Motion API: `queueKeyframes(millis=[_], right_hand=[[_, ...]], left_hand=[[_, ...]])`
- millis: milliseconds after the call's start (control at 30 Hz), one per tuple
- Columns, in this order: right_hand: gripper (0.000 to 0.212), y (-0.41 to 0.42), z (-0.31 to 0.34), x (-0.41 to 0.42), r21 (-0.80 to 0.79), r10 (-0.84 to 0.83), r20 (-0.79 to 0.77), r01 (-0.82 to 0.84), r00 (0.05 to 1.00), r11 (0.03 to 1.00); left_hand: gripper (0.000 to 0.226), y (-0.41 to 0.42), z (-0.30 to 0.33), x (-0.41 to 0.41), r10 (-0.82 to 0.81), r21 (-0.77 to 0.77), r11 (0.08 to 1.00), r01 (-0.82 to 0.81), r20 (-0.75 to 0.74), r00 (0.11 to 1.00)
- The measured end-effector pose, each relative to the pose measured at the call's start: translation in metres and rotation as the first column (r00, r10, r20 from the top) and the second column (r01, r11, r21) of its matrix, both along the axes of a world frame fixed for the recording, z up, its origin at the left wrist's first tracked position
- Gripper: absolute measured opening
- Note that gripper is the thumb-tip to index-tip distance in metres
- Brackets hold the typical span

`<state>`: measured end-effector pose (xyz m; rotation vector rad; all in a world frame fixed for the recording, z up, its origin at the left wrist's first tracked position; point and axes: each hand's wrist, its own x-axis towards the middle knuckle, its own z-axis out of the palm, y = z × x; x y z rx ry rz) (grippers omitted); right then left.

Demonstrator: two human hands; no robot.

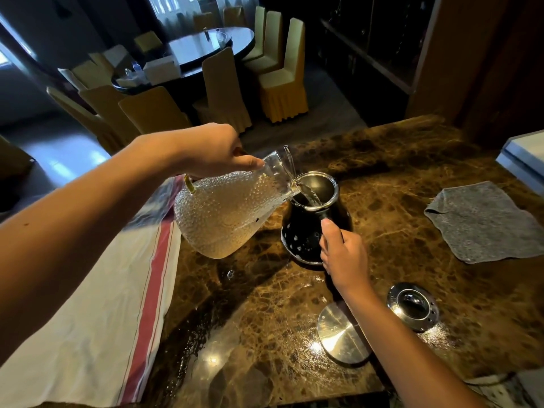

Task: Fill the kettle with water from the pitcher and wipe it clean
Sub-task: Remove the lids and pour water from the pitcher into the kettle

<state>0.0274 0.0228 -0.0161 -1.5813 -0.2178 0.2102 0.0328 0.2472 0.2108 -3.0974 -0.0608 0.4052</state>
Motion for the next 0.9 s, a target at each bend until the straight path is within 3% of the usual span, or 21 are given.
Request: queueKeyframes(millis=[467,900], right_hand=[[0.060,0.000,0.004,-0.002,0.042,0.023,-0.017,-0.022,1.000,0.999],[0.055,-0.001,0.006,-0.002,0.042,0.019,-0.027,-0.018,0.999,0.999]], left_hand=[[0.077,-0.013,0.009,0.007,0.012,0.090,0.996,-0.008,-0.046,0.999],[0.080,-0.013,0.010,0.007,0.038,0.077,0.996,-0.034,-0.053,0.998]])
